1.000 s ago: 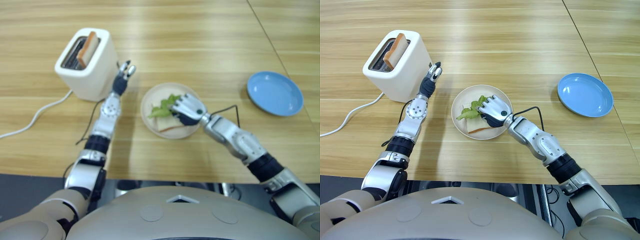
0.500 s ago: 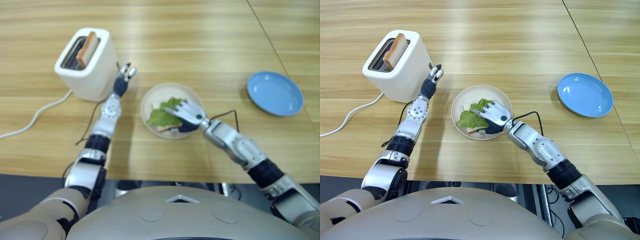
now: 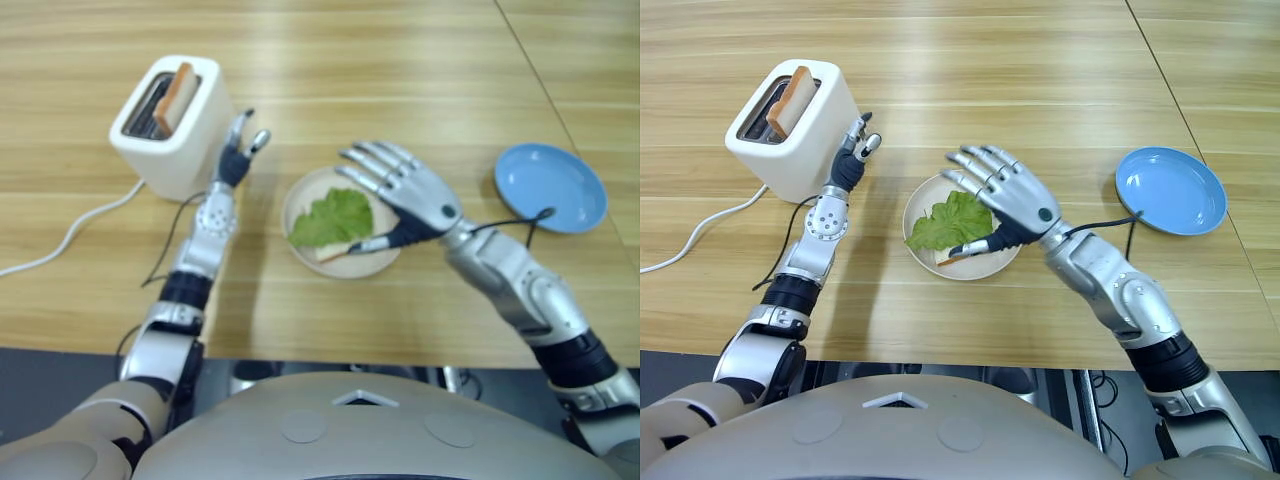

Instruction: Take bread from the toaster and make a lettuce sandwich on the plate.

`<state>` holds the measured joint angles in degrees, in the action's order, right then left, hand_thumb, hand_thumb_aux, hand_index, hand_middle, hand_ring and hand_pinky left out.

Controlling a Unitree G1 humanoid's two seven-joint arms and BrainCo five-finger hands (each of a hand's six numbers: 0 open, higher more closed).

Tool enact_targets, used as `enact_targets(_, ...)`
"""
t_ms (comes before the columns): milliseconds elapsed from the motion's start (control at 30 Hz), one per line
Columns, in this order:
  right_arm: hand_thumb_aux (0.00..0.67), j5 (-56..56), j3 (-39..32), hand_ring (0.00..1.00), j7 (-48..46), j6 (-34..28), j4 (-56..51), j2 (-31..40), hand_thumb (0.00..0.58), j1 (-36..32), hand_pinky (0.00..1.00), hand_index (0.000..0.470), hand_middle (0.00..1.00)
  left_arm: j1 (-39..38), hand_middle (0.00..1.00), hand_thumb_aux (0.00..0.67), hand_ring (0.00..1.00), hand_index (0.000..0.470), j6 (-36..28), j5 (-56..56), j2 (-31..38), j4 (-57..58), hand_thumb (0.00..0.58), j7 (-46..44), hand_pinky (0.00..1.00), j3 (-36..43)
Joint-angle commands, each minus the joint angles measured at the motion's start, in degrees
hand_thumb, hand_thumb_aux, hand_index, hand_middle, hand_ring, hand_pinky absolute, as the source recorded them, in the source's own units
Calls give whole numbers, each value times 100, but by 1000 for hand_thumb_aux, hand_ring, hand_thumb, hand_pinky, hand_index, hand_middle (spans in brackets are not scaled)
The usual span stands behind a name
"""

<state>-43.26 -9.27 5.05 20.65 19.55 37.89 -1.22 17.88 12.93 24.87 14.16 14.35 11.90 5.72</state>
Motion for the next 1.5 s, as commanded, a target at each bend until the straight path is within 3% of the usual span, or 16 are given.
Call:
enact_targets(33,0,791,673,0,40,-68,-244,-181,0,13,0,0,0,-204,0,0,0,0,-370,995,327,-1982,0,166,0,-220)
enact_targets(167,0,1081,922,0,75,-23,-596,-375,0,72,0,0,0,-128,0,0,0,0,-1264,2195,885,-2570,0,76,0,-516)
enact_targets(333,0,1035,947,0,114,40,-879,-561,0,98,0,0,0,129,0,0,0,0,-2520,2964,1473,-1674,0,-172,0,-704)
enact_targets(433,0,1036,965,0,105,76,-924,-622,0,125,0,0,0,214,0,0,0,0,-2942,3050,1626,-1107,0,-322,0,-647)
enact_targets(633,0,1039,1011,0,80,97,-976,-620,0,91,0,0,0,325,0,0,0,0,-3258,2781,1588,-112,0,-609,0,-406)
enact_targets(867,0,990,1021,0,92,105,-1016,-611,0,79,0,0,0,374,0,0,0,0,-3117,2385,1521,197,0,-610,0,-173)
enact_targets(900,0,987,1020,0,93,100,-1022,-616,0,80,0,0,0,376,0,313,0,215,-3123,2369,1525,177,415,-585,0,-158)
enact_targets(933,0,960,1016,0,98,93,-1019,-616,0,82,0,0,0,376,0,452,0,310,-3110,2334,1534,163,519,-563,0,-154)
enact_targets(967,0,965,1014,0,96,91,-1024,-621,0,82,0,0,0,380,0,452,0,310,-3078,2283,1546,150,519,-515,0,-170)
enact_targets(1000,0,965,1012,0,96,89,-1025,-625,0,84,0,0,0,375,1000,670,1000,460,-3060,2247,1557,113,580,-420,1000,-210)
enact_targets(1267,0,850,1000,0,158,77,-1101,-632,0,111,0,0,0,226,1000,670,1000,460,-2697,2067,1532,-951,580,435,1000,-496)
enact_targets(1500,0,835,1008,0,202,71,-1186,-653,0,106,0,0,0,-46,1000,670,1000,460,-1817,1821,1322,-2543,580,1449,1000,-954)
